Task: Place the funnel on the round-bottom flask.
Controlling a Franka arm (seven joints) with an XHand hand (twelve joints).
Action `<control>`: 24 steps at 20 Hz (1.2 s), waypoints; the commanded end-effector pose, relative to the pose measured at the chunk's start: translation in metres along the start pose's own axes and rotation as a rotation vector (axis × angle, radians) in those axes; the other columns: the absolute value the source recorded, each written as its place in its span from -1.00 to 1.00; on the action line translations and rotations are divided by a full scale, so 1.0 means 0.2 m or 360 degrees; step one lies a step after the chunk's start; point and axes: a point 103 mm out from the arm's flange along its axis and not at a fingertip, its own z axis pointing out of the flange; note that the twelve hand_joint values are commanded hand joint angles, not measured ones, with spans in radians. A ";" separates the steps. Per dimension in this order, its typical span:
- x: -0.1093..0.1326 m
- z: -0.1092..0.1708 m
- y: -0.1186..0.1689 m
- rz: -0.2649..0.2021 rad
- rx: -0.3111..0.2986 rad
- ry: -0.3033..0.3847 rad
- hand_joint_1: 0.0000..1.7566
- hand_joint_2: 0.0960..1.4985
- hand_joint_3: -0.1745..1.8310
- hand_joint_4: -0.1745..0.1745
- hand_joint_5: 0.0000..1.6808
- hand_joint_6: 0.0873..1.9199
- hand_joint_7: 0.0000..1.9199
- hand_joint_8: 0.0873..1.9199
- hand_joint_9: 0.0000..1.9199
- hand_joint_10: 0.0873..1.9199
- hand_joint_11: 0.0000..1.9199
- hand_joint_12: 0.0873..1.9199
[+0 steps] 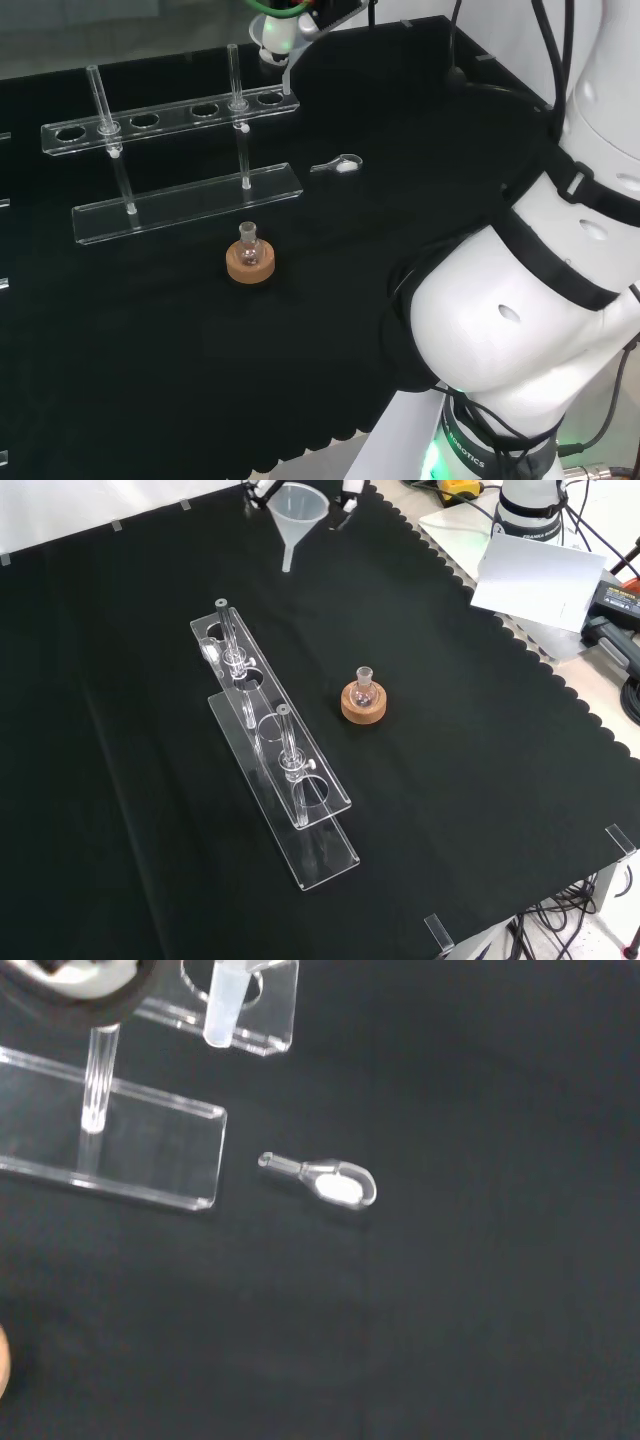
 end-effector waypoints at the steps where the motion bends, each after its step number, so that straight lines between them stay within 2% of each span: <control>1: 0.05 0.06 -0.09 -0.0007 0.0044 0.0020 -0.08 0.01 -0.27 0.09 -0.09 -0.38 -0.27 -0.43 0.10 -0.71 -0.25 0.26; 9: 0.19 0.18 -0.11 -0.0050 0.0108 0.0016 -0.08 0.01 -0.27 0.09 -0.08 -0.37 -0.27 -0.43 0.10 -0.71 -0.25 0.26; 15: 0.33 0.25 -0.08 -0.0108 0.0133 0.0009 -0.08 0.01 -0.26 0.09 -0.08 -0.37 -0.27 -0.43 0.10 -0.71 -0.25 0.26; 24: 0.47 0.40 -0.02 -0.0143 0.0191 -0.0009 -0.08 0.01 -0.26 0.08 -0.08 -0.37 -0.27 -0.43 0.10 -0.71 -0.25 0.26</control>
